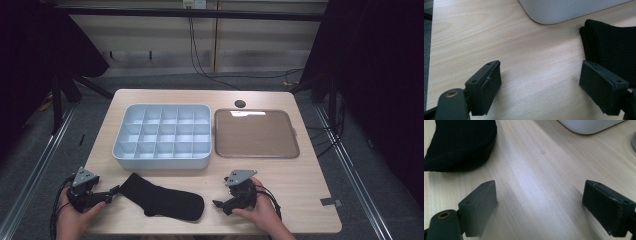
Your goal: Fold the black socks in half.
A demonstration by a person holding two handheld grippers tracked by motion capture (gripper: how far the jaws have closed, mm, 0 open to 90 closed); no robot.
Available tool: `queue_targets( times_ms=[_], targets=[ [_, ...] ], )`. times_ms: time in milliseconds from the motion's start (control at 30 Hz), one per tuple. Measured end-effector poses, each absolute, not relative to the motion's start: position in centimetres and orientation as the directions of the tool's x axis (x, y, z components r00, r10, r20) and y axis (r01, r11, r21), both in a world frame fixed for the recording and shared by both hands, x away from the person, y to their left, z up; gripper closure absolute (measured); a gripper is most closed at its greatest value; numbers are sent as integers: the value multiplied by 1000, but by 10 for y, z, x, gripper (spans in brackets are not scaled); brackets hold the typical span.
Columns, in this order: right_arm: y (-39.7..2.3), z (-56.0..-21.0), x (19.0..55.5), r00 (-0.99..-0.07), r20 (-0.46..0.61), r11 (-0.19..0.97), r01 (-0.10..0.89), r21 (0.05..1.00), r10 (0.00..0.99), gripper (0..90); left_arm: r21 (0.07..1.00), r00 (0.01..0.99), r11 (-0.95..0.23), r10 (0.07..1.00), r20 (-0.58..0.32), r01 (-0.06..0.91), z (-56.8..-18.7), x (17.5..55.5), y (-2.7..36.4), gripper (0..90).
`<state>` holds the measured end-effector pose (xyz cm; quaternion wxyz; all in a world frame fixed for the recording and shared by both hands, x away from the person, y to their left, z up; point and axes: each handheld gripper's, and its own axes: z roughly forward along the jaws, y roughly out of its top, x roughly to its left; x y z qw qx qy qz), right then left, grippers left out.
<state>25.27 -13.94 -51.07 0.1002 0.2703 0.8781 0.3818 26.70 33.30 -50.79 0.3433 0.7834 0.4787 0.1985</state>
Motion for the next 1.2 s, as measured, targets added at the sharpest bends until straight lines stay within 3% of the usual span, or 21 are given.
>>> queue_targets(
  times_ms=[1000, 1167, 1200],
  targets=[
    [-138, -510, 248, -806, 31, 542, 426, 725, 591, 142, 712, 457, -309, 889, -19, 631, -506, 268, 332, 169],
    [-137, -507, 247, -819, 32, 557, 418, 718, 573, 267, 672, 431, -301, 902, -30, 677, -499, 269, 329, 200],
    [-137, -504, 246, -824, 28, 568, 414, 711, 565, 355, 662, 433, -307, 901, -30, 684, -497, 269, 328, 243]
  ],
)
